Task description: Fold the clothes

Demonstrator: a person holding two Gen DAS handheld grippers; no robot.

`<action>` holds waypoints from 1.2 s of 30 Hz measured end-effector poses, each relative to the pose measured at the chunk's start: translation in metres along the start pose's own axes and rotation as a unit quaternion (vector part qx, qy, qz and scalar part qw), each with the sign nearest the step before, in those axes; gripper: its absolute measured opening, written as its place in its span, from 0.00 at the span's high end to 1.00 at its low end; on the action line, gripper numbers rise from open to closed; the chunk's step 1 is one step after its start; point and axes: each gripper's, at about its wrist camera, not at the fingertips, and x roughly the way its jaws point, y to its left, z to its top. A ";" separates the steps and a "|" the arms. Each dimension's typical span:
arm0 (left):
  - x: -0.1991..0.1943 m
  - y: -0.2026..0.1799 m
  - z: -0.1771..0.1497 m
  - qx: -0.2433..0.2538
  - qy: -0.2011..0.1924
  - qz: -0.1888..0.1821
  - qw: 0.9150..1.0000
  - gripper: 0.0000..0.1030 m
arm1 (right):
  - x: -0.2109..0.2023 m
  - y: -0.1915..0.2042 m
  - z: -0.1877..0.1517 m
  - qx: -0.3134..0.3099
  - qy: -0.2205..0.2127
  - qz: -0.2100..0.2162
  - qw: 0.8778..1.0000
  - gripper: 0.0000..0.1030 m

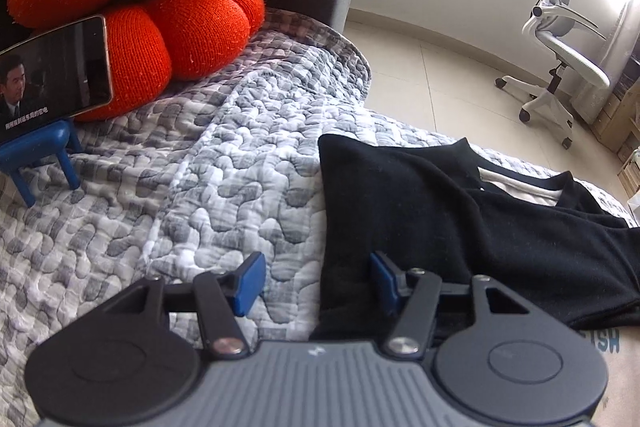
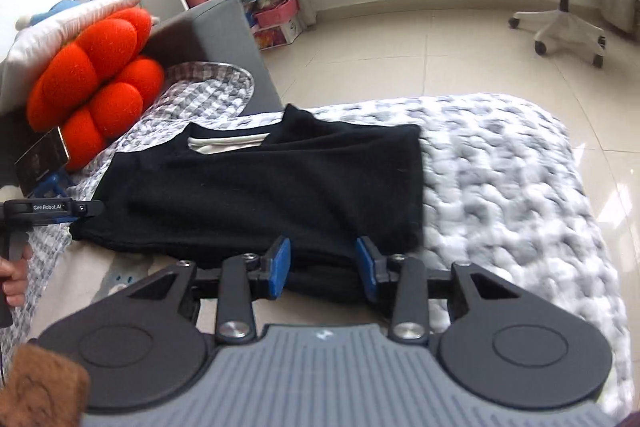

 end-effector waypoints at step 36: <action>-0.004 0.012 0.000 0.026 -0.004 -0.036 0.999 0.48 | -0.016 -0.031 -0.001 0.117 -0.044 -0.050 0.991 0.77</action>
